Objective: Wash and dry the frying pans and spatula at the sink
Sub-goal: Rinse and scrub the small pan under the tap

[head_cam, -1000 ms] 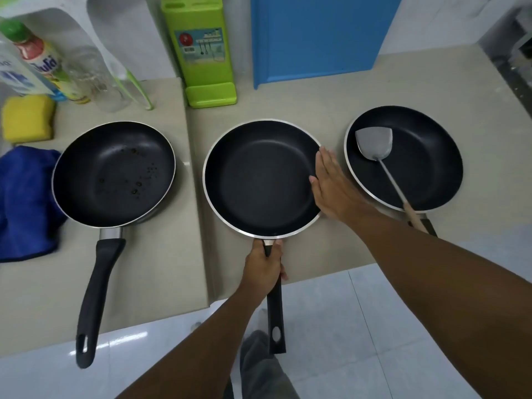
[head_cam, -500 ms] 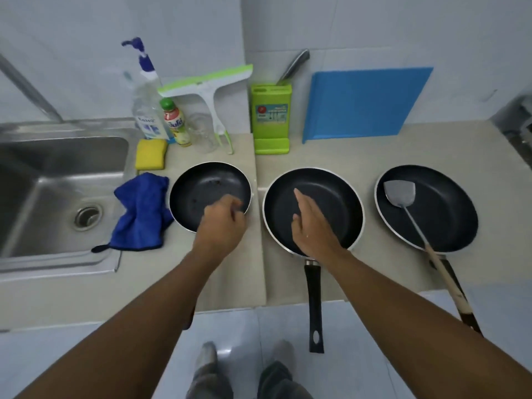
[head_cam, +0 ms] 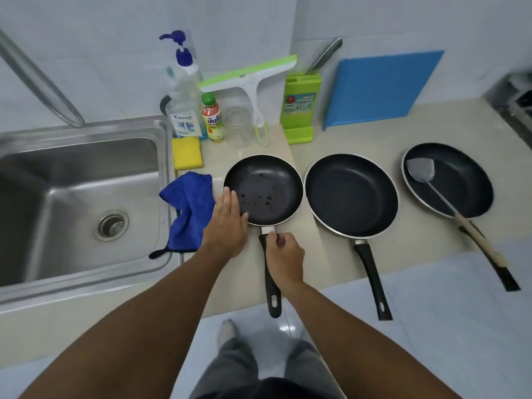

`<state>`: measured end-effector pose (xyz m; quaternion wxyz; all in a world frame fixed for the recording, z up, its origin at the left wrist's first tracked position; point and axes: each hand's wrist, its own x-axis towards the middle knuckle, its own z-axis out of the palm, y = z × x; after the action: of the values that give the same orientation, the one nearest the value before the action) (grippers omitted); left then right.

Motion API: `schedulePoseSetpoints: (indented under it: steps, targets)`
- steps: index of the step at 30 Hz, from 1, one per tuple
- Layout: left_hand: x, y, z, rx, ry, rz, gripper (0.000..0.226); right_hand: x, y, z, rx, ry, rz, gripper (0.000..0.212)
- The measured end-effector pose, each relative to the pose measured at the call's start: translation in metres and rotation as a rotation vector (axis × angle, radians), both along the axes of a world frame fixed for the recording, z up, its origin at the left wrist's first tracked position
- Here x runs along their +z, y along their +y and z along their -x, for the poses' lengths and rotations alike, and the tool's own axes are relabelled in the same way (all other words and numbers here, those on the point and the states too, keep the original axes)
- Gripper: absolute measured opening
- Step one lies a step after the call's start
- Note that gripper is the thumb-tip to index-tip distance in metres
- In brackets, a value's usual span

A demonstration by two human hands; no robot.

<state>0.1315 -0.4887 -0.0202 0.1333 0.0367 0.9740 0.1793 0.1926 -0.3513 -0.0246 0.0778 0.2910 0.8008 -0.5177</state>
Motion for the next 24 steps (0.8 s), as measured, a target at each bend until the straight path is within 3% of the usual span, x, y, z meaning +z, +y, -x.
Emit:
schedulePoseSetpoints:
  steps: [4,8,11,16,24]
  targets:
    - [-0.001,-0.007,0.005,-0.057,-0.006,-0.016,0.065,0.011,-0.018,0.002,-0.005,-0.124,0.098,0.037]
    - [0.006,-0.016,0.009,-0.088,-0.024,-0.089,0.065,0.013,-0.029,-0.001,-0.034,-0.096,-0.004,0.042]
    - [0.016,-0.027,0.007,-0.072,0.003,-0.161,0.066,0.019,-0.035,-0.005,-0.035,-0.029,0.038,0.037]
    - [0.041,-0.058,-0.007,-0.002,0.058,-0.147,0.067,0.041,-0.046,-0.016,0.087,0.084,0.201,0.01]
    - [0.071,-0.15,-0.037,0.042,0.179,-0.171,0.07,0.074,-0.111,-0.026,0.275,0.039,0.431,0.015]
